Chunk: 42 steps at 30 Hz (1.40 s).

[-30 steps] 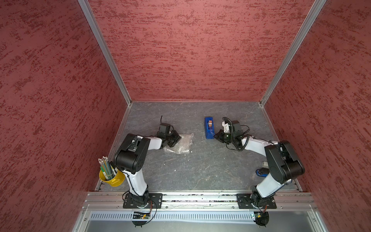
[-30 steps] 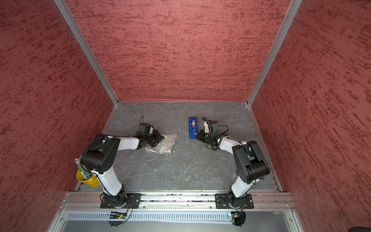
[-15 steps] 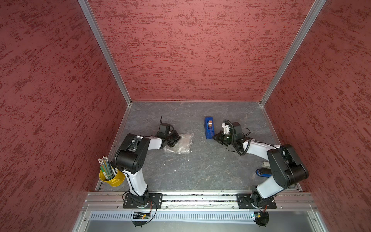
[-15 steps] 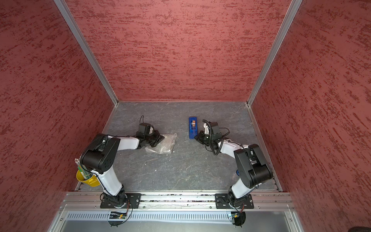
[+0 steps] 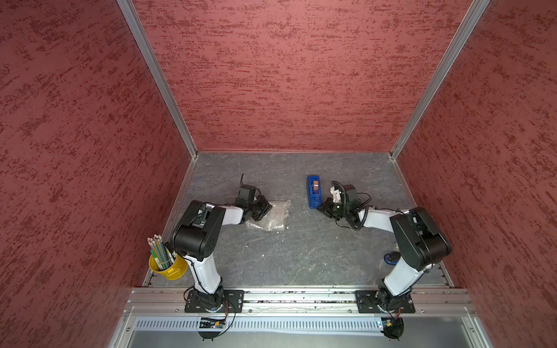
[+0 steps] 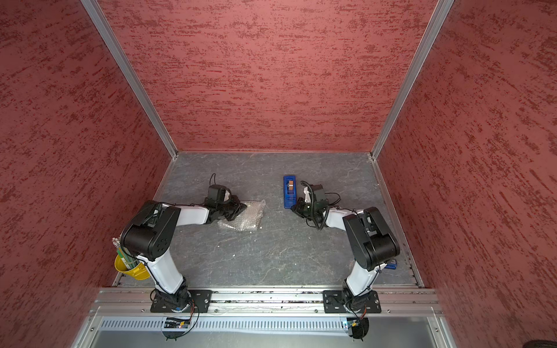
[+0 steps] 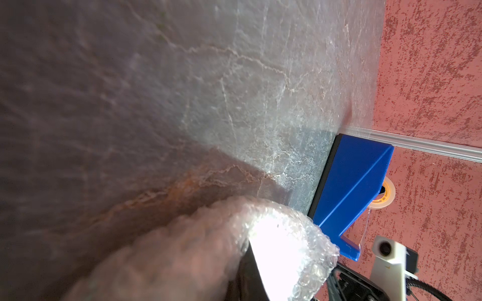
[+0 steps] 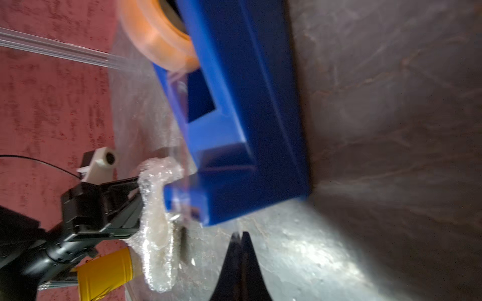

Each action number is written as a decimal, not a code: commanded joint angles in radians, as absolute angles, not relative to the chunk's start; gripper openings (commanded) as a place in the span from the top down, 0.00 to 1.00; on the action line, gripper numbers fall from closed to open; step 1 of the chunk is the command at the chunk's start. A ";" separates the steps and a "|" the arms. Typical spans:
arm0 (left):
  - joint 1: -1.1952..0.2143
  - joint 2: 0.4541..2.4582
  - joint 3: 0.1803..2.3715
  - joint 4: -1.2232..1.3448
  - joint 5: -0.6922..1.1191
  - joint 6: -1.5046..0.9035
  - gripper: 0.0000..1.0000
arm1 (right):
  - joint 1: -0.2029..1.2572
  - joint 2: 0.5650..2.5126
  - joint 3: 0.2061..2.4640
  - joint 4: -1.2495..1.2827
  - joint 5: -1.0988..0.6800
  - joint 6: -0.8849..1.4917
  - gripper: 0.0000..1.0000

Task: Wrap dinner plates in bubble wrap
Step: Tear off the tape using the Tape Cutter, then stick the tape on the bubble wrap.

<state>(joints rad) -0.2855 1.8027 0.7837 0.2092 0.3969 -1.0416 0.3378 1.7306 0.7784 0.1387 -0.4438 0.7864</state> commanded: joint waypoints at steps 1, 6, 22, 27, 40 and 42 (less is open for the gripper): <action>-0.283 1.846 0.738 0.092 0.390 -1.035 1.00 | 0.347 1.755 0.780 0.013 -0.366 0.744 1.00; -0.275 1.844 0.729 0.098 0.394 -1.034 1.00 | 0.356 1.647 0.762 0.052 -0.439 0.749 1.00; -0.272 1.849 0.721 0.122 0.408 -1.040 1.00 | 0.700 1.622 0.862 0.422 -0.515 0.944 1.00; -0.268 1.857 0.716 0.132 0.417 -1.043 1.00 | 0.744 1.819 0.994 0.470 -0.481 0.977 1.00; -0.264 1.847 0.724 0.129 0.432 -1.052 1.00 | 0.732 1.939 1.060 0.391 -0.374 0.948 1.00; -0.264 1.847 0.724 0.129 0.434 -1.052 1.00 | 0.727 1.940 1.072 0.383 -0.373 0.947 1.00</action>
